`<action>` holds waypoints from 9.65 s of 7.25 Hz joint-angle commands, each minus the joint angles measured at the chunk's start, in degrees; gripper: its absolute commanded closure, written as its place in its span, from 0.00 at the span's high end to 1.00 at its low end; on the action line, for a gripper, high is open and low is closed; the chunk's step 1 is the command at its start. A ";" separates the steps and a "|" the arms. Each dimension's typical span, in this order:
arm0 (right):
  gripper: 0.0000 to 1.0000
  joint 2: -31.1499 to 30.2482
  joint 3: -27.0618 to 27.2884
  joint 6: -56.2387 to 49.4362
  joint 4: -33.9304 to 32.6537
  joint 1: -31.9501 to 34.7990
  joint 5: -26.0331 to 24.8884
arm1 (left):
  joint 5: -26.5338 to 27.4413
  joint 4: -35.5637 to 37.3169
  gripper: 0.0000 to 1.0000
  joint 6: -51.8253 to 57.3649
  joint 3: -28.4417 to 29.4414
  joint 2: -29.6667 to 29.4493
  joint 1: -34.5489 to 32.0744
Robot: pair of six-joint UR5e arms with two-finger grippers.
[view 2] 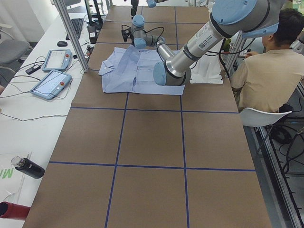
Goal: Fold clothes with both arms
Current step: 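Lay the sleeve over the chest with the left gripper and release, then lift the left gripper while the right gripper moves to the nearest hem corner, then move the left gripper down to the other hem corner nearest the robot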
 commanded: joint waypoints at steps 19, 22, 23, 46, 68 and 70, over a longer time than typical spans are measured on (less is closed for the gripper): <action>1.00 -12.84 21.14 51.15 17.67 -27.54 -15.30 | 1.67 -8.09 0.91 2.34 -18.01 17.43 -0.75; 0.99 -18.09 31.70 71.73 16.88 -43.61 -29.08 | 1.58 -8.70 0.91 7.56 -26.60 25.66 -4.00; 0.98 -21.08 35.47 76.14 16.88 -49.51 -33.93 | 1.58 -8.70 0.91 7.38 -27.82 25.75 -4.54; 0.00 -23.05 32.17 89.37 11.34 -70.48 -53.58 | 2.28 -8.26 0.91 7.38 -37.59 32.34 -4.89; 0.00 -24.36 35.42 89.37 11.60 -67.85 -49.36 | 20.04 2.02 0.69 -9.84 -49.46 61.44 29.91; 0.00 -24.36 35.51 89.37 11.60 -67.85 -49.36 | 20.04 2.02 0.64 -9.84 -49.10 61.43 29.91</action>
